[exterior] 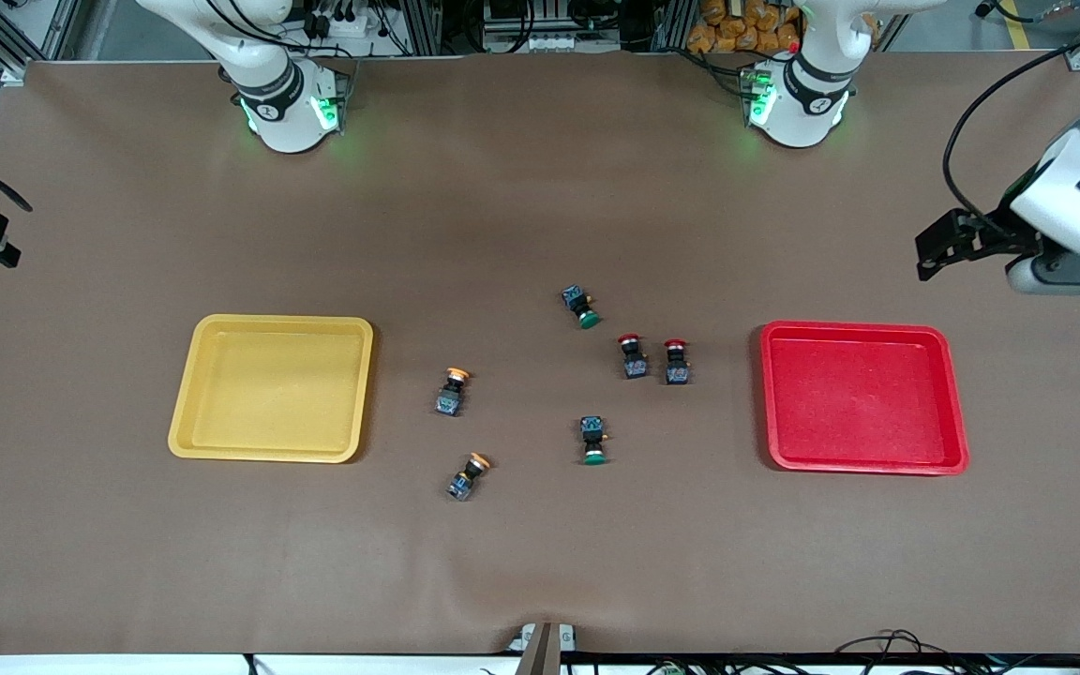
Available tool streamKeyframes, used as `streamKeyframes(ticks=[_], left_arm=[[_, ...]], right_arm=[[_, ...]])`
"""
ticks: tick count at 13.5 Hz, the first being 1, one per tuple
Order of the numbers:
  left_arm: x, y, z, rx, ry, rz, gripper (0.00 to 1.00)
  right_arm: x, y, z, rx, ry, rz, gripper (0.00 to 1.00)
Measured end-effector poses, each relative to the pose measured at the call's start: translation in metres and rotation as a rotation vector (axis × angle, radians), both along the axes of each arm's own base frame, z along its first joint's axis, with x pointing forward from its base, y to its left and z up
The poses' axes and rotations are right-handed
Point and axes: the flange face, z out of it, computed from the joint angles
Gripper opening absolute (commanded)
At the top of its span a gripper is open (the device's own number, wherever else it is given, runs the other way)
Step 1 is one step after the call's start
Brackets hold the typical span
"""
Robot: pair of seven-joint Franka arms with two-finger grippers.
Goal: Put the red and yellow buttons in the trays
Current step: 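Move the left gripper toward the red buttons while the right gripper reaches out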
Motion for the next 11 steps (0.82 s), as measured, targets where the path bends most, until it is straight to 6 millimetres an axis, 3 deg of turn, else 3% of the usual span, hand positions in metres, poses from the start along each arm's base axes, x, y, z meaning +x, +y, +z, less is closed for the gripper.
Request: streamKeyframes(ticks=[7, 9, 11], left_arm=[[0.002, -0.011, -0.032, 0.011, 0.098, -0.02, 1.0], [0.01, -0.023, -0.055, 0.005, 0.085, -0.033, 1.0], [0.015, -0.048, -0.089, -0.007, 0.06, -0.013, 1.0]], right_arm=[[0.002, 0.015, -0.003, 0.002, 0.012, 0.017, 1.0], [0.008, 0.024, -0.013, 0.005, 0.031, 0.029, 1.0], [0.019, 0.034, -0.032, 0.008, 0.06, 0.045, 1.0]])
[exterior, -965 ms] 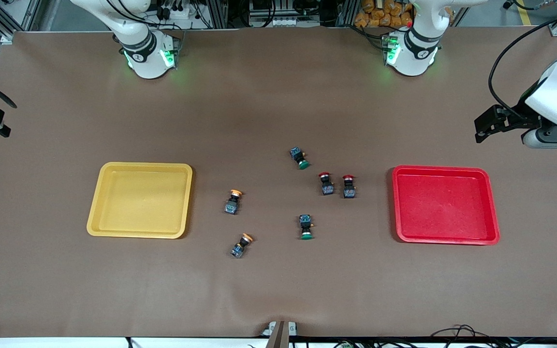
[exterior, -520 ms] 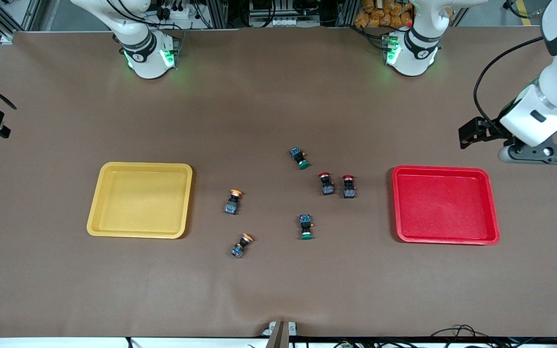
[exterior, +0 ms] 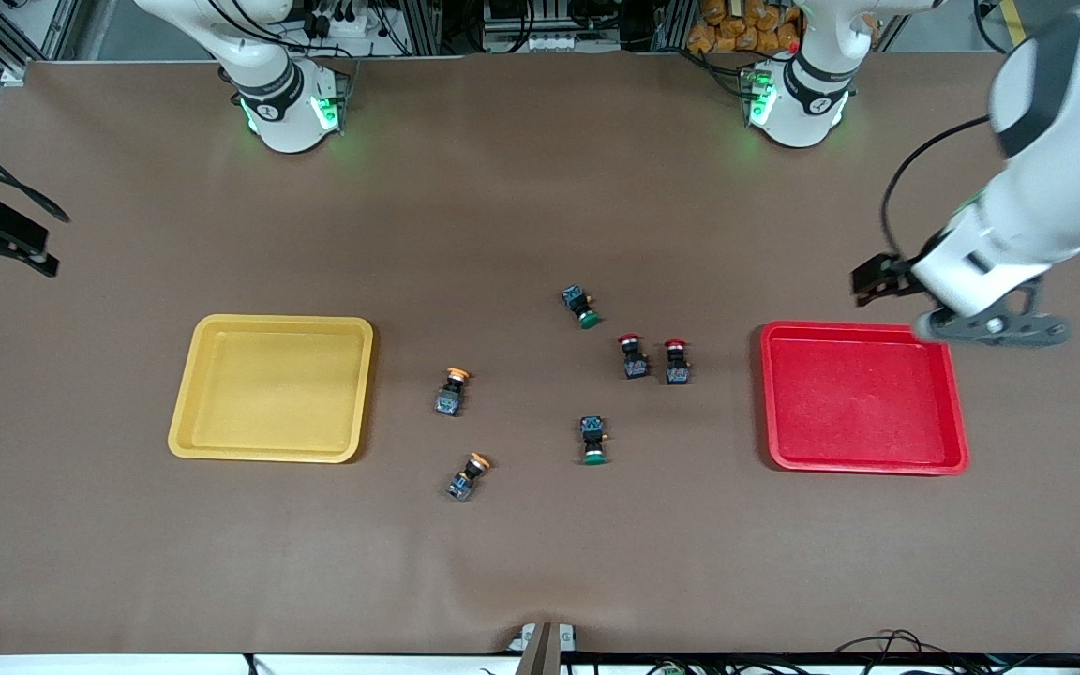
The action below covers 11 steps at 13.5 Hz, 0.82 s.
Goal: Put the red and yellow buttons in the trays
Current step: 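Move the left gripper toward the red buttons while the right gripper reaches out, then grasp a red button with the left gripper while the right gripper grasps an orange button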
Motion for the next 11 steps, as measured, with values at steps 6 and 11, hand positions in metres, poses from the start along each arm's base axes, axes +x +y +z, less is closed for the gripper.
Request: streamKeyframes(ticks=[6, 11], left_arm=[[-0.01, -0.086, -0.107, -0.054, -0.019, 0.069, 1.0], [-0.006, -0.133, -0.189, -0.109, -0.012, 0.154, 1.0]], right_arm=[[0.038, 0.068, -0.075, 0.007, 0.056, 0.019, 1.0], [0.063, 0.147, -0.147, 0.029, 0.067, -0.026, 1.0]])
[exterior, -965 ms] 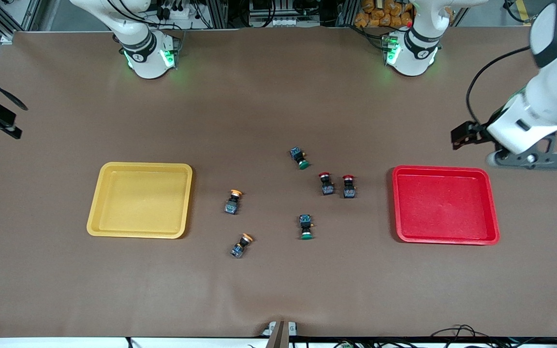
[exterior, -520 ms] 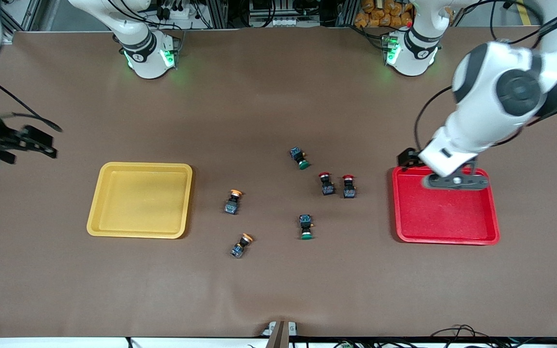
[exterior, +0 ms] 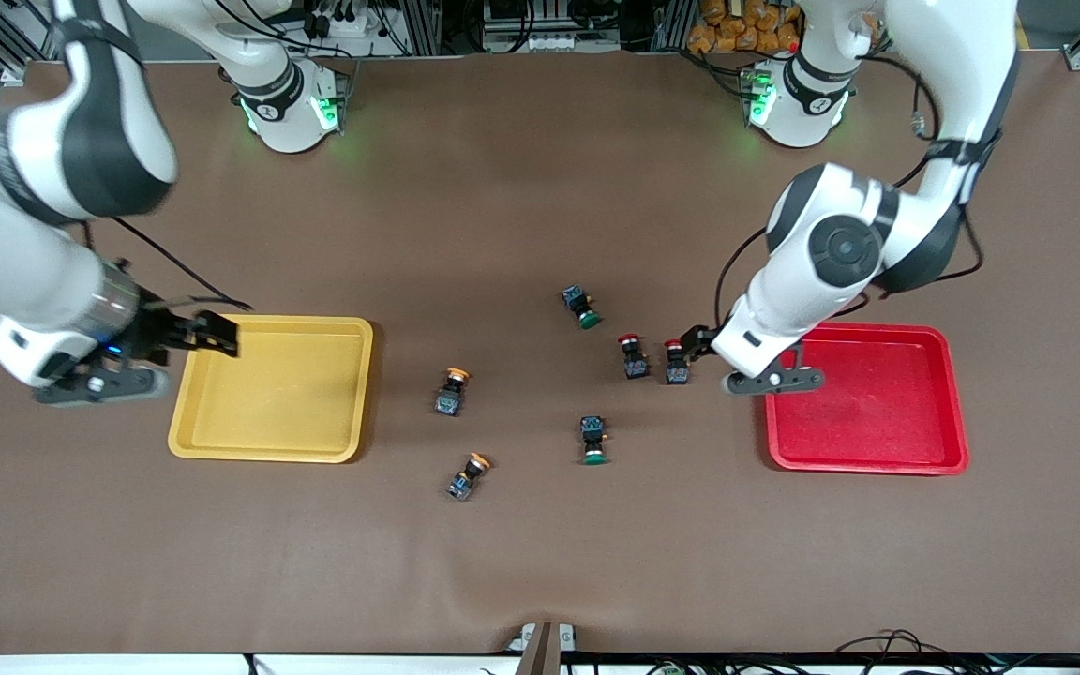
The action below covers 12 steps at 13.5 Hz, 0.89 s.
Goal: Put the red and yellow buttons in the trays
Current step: 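Grasp a red button with the left gripper while the right gripper grasps an orange button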
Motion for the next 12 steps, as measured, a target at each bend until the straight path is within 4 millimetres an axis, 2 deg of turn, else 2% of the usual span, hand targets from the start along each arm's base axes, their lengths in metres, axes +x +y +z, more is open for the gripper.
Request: streamKeyframes(ticks=[3, 5, 8, 10, 12], left_arm=[[0.004, -0.009, -0.039, -0.002, -0.013, 0.009, 1.0], [0.005, -0.01, -0.063, 0.017, -0.022, 0.008, 1.0], [0.001, -0.013, -0.094, 0.028, -0.008, 0.012, 1.0], [-0.004, -0.018, -0.112, 0.028, 0.014, 0.011, 1.0], [-0.008, -0.021, -0.128, 0.024, 0.027, 0.008, 1.0]], right_arm=[[0.013, 0.06, -0.058, 0.008, -0.019, -0.094, 1.0], [0.015, 0.113, -0.111, 0.016, -0.033, -0.179, 1.0], [0.011, 0.171, -0.183, 0.029, -0.046, -0.275, 1.0], [0.005, 0.2, -0.211, 0.035, -0.052, -0.302, 1.0], [-0.002, 0.215, -0.228, 0.028, -0.039, -0.299, 1.0]])
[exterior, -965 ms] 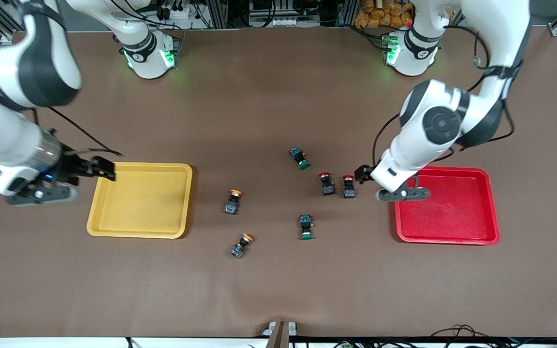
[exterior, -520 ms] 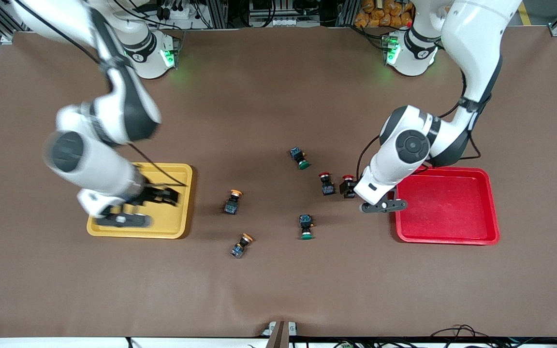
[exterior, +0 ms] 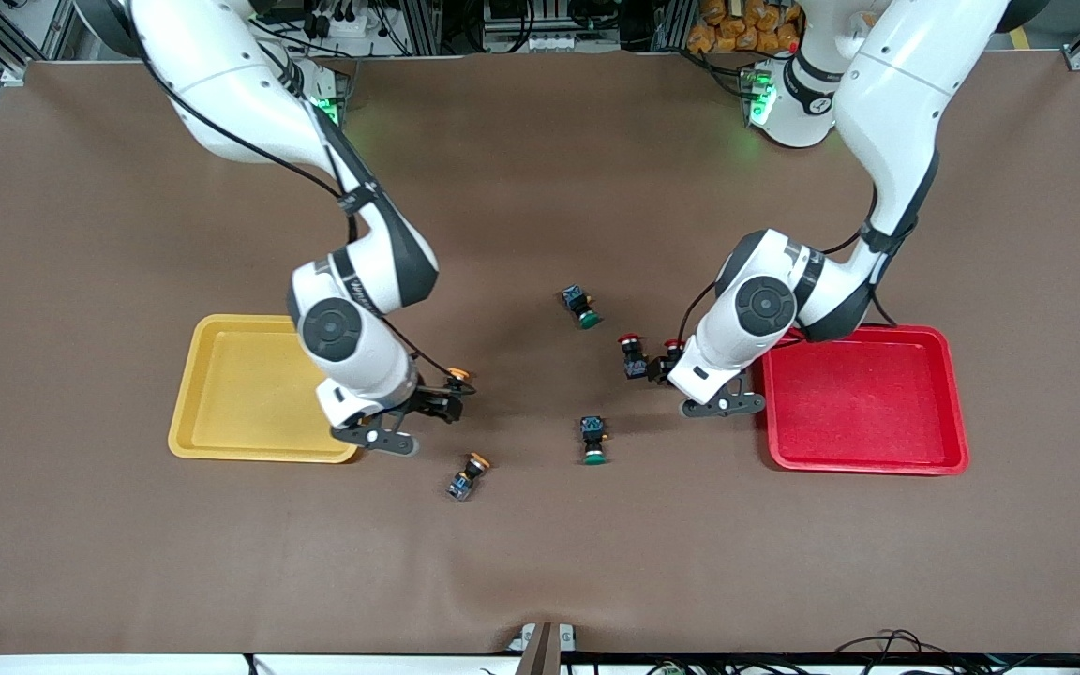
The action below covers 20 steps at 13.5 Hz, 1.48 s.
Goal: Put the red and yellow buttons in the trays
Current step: 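Grasp a red button with the left gripper while the right gripper grasps an orange button, then place the red button in the red tray while the right gripper places orange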
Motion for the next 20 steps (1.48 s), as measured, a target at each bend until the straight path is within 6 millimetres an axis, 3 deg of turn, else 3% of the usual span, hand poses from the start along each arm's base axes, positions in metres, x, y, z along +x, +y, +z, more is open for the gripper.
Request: streamKeyframes(ticks=[3, 6, 7, 8, 12, 14, 16, 18, 20], left_arm=[[-0.004, 0.001, -0.016, 0.006, 0.02, -0.004, 1.0], [-0.01, 0.004, -0.027, 0.05, 0.016, -0.047, 0.27], [-0.01, 0.004, -0.029, 0.058, 0.016, -0.033, 0.11], [-0.011, 0.004, -0.029, 0.062, 0.015, -0.014, 0.02], [-0.008, 0.003, -0.022, 0.064, 0.005, 0.043, 0.0], [-0.002, 0.009, -0.006, 0.078, 0.0, 0.052, 0.0], [0.007, 0.024, 0.026, 0.113, 0.001, 0.049, 0.0], [0.019, 0.057, 0.063, 0.146, -0.001, -0.003, 0.0], [0.034, 0.109, 0.091, 0.161, -0.006, -0.079, 0.0]], right_arm=[[-0.007, 0.005, -0.027, -0.017, 0.033, 0.009, 1.0], [-0.008, 0.005, -0.056, -0.02, 0.036, 0.006, 1.0], [-0.009, 0.004, -0.061, -0.021, 0.039, -0.001, 1.0], [-0.009, 0.004, -0.063, -0.022, 0.042, -0.017, 0.87], [-0.009, 0.006, -0.062, -0.019, 0.043, -0.067, 0.02], [-0.009, 0.007, -0.062, -0.019, 0.042, -0.067, 0.0], [-0.008, 0.008, -0.06, -0.017, 0.039, -0.067, 0.0], [-0.004, 0.009, -0.053, -0.011, 0.026, -0.07, 0.0], [0.004, 0.008, -0.031, -0.02, 0.036, -0.076, 0.0]])
